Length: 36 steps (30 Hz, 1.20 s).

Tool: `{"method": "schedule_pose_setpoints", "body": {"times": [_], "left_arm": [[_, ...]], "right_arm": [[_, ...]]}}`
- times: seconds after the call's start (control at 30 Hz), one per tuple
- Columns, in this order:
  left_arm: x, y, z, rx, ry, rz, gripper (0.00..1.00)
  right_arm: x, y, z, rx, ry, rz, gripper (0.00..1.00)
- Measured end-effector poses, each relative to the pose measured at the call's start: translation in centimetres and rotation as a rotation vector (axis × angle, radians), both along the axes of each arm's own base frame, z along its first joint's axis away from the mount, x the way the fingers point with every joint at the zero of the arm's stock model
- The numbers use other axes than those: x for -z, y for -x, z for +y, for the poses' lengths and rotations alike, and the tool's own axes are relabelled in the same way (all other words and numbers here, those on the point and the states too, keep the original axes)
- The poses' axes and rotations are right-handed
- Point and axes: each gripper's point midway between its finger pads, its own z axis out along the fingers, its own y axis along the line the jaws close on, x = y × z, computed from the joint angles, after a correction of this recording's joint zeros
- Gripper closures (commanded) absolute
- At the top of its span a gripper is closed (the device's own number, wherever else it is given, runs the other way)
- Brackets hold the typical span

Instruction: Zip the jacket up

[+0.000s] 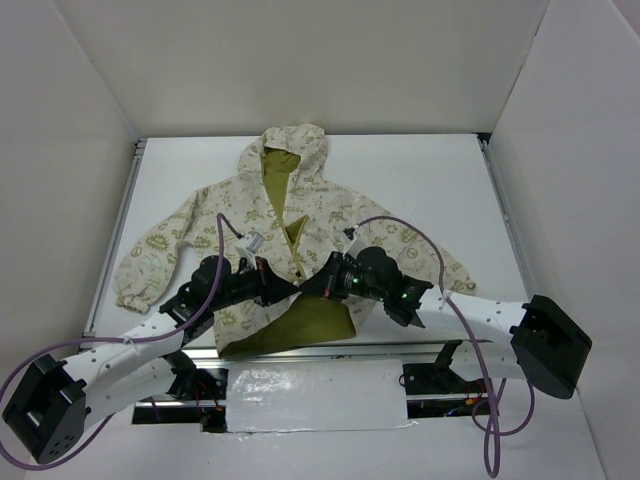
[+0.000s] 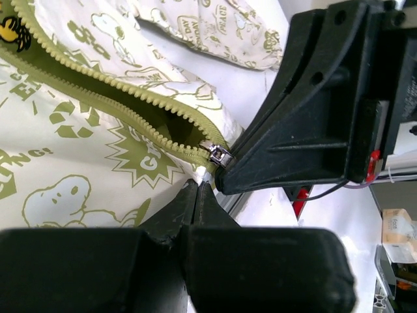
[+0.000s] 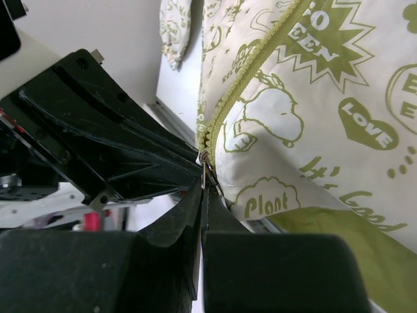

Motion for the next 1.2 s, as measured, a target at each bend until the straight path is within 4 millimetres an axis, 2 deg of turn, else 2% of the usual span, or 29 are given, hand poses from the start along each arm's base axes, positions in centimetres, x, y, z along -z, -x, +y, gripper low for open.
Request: {"method": "schedule_pose_setpoints", "body": {"times": [0.27,0.53,0.83,1.2], "left_arm": [[-0.5,0.0,-0.2,0.023,0.010,-0.039,1.00],[0.1,-0.3,-0.3,0.027,-0.012,-0.052,1.00],[0.3,-1.0,0.2,0.003,-0.030,-0.081,1.00],[0.7,-1.0,0.4,0.001,-0.052,-0.088,1.00]], "right_arm": [[-1.2,-0.4,0.0,-0.010,-0.065,0.091,1.00],[-1.4,-0.7,0.6,-0.021,-0.067,0.187,1.00],[-0.3,-2.9,1.1,0.084,0.024,0.339,1.00],[0.3,-3.0,1.4,0.051,0.059,0.352,1.00]]}}
